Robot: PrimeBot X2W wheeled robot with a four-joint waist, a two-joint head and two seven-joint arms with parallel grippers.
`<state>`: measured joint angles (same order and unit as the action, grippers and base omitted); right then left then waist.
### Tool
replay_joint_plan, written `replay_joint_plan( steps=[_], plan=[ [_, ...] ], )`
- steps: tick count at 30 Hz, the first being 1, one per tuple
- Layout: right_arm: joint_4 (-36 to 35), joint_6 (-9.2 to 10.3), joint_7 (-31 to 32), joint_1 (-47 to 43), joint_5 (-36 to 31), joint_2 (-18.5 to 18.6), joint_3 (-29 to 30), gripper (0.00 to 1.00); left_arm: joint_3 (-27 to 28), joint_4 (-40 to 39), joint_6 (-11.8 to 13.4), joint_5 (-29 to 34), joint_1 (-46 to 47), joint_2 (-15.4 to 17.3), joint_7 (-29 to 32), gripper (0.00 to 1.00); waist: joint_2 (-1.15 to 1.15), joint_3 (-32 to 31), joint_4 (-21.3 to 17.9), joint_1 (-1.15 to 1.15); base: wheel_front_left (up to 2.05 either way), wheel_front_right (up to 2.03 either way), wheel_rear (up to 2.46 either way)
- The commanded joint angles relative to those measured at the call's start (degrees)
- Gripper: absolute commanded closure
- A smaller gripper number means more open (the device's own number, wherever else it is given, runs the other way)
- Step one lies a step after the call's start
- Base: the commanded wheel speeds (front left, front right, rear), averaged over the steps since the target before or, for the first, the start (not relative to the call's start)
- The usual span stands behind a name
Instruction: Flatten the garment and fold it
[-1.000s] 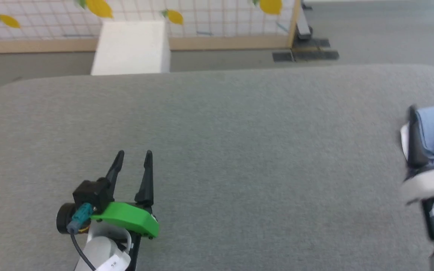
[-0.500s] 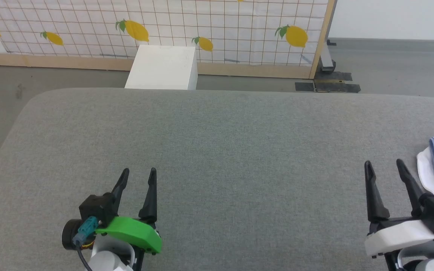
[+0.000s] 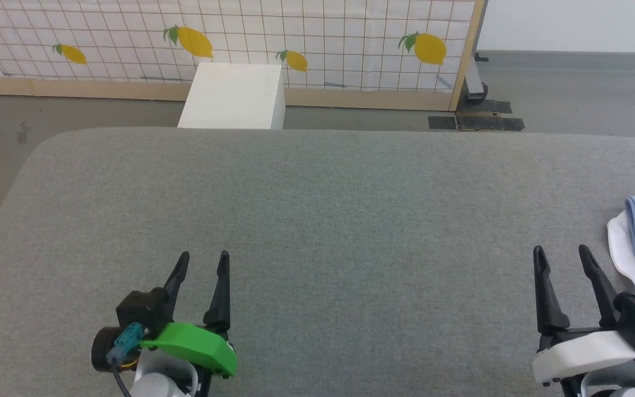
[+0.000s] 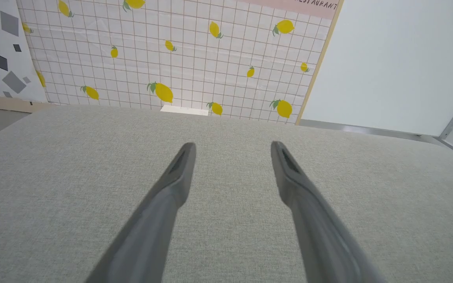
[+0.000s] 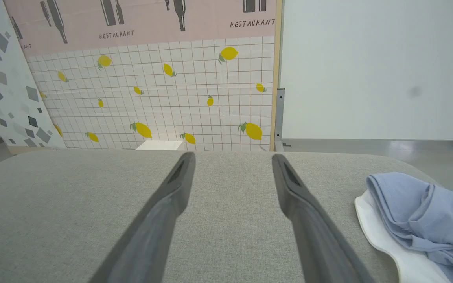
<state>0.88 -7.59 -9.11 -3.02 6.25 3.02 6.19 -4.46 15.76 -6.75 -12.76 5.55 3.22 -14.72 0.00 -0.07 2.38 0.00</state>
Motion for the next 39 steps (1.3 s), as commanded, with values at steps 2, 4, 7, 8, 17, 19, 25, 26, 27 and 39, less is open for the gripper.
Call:
replay_joint_plan(
  steps=[2, 4, 7, 8, 17, 19, 25, 26, 27, 39],
  plan=[
    [0.10, 0.00, -0.01, 0.00, 0.14, 0.00, -0.10, 1.00, -0.03, 0.16, 0.00, 0.00, 0.00, 0.00, -0.01, 1.00, 0.00, 0.02, 0.04, 0.00, 0.00, 0.00, 0.00],
    [0.12, 0.00, 0.04, 0.01, 0.19, 0.01, -0.09, 1.00, -0.03, 0.18, 0.01, 0.03, 0.03, 0.00, 0.04, 1.00, 0.00, 0.02, 0.03, 0.00, 0.00, 0.00, 0.00],
    [0.12, 0.00, 0.06, 0.01, 0.18, 0.01, -0.07, 1.00, -0.03, 0.17, 0.01, 0.04, 0.04, 0.00, 0.06, 1.00, 0.00, 0.03, 0.03, 0.00, 0.00, 0.00, 0.00],
    [0.12, 0.00, 0.06, 0.01, 0.19, 0.01, -0.06, 1.00, -0.04, 0.18, 0.01, 0.03, 0.05, 0.00, 0.05, 1.00, 0.00, 0.03, 0.03, 0.00, 0.00, 0.00, 0.00],
    [0.07, 0.00, 0.49, 0.15, -0.12, 0.00, -0.37, 1.00, 0.18, -0.59, 0.33, 0.64, -0.22, -0.02, 0.80, 1.00, 0.00, 0.03, -0.09, 0.00, 0.00, 0.00, 0.00],
    [0.06, 0.01, 0.63, 0.20, -0.22, 0.00, -0.46, 1.00, 0.25, -0.84, 0.44, 0.84, -0.31, -0.02, 1.03, 1.00, 0.00, 0.03, -0.13, 0.00, 0.00, 0.00, 0.00],
    [0.01, 0.01, 1.06, 0.34, -0.53, -0.01, -0.75, 1.00, 0.46, -1.59, 0.76, 1.44, -0.57, -0.04, 1.72, 1.00, 0.00, 0.03, -0.24, 0.00, 0.00, 0.00, 0.00],
    [0.00, 0.01, 1.13, 0.36, -0.57, -0.01, -0.80, 1.00, 0.49, -1.71, 0.81, 1.53, -0.61, -0.04, 1.82, 1.00, 0.00, 0.03, -0.26, 0.00, 0.00, 0.00, 0.00],
    [-0.01, 0.01, 1.20, 0.39, -0.63, -0.01, -0.85, 1.00, 0.53, -1.84, 0.86, 1.64, -0.66, -0.04, 1.95, 1.00, 0.00, 0.03, -0.28, 0.00, 0.00, 0.00, 0.00],
    [-0.10, 0.02, 2.06, 0.68, -1.24, -0.02, -1.43, 1.00, 0.96, -3.35, 1.50, 2.85, -1.19, -0.08, 3.33, 1.00, 0.00, 0.04, -0.51, 0.00, 0.00, 0.00, 0.00]
  ],
)
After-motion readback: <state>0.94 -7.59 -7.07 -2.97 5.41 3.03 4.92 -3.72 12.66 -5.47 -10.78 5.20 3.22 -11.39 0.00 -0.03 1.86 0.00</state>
